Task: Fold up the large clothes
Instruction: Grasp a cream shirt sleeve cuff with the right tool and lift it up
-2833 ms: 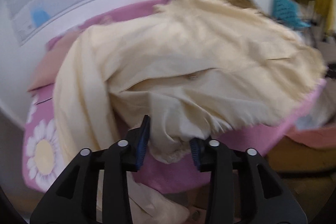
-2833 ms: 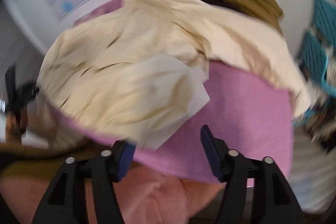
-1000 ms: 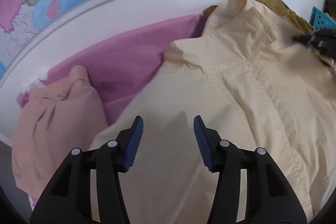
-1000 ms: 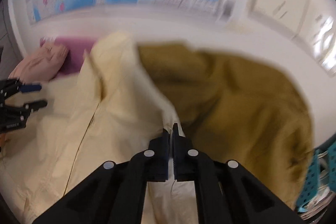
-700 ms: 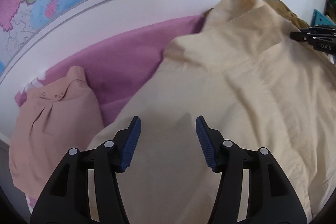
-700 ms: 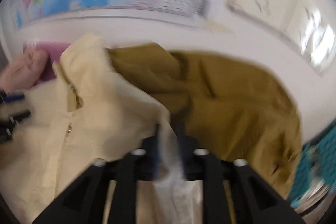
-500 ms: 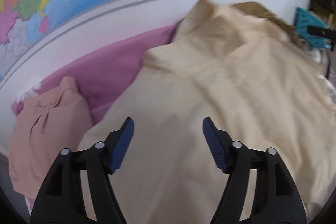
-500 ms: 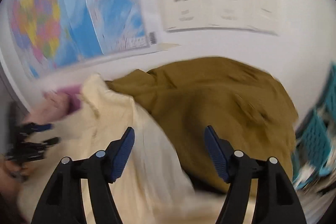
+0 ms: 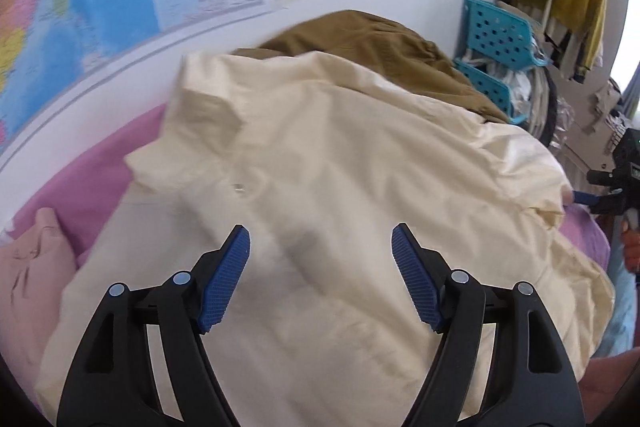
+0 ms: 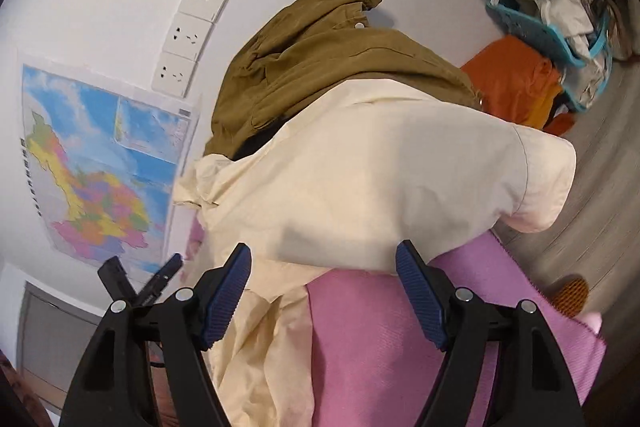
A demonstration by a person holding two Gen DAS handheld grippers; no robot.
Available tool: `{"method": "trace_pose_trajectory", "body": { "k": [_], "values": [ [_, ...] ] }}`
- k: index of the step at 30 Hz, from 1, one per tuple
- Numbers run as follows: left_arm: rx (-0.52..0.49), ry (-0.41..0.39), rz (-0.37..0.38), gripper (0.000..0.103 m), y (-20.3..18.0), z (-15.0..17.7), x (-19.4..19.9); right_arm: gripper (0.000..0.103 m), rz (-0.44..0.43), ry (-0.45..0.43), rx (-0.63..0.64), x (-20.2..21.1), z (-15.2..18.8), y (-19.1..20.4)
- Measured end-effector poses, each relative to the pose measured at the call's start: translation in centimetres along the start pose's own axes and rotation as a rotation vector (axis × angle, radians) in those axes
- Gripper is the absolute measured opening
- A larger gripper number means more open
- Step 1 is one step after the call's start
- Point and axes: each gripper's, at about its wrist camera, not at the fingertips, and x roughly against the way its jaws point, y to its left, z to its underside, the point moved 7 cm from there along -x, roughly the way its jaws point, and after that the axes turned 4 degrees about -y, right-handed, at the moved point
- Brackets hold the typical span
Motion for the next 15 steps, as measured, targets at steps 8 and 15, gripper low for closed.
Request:
{"method": "trace_pose_trajectory", "body": {
  "k": [8,15],
  "values": [
    [0.012,0.019,0.036,0.076,-2.3,0.6,0.0,0.08,0.078,-0.084,-0.154,3.7,-1.9,-5.6],
    [0.04,0.051,0.034,0.077,-3.2,0.9,-1.3,0.084,-0.057,-0.044,-0.361,0.2,-3.0,-9.9]
  ]
}}
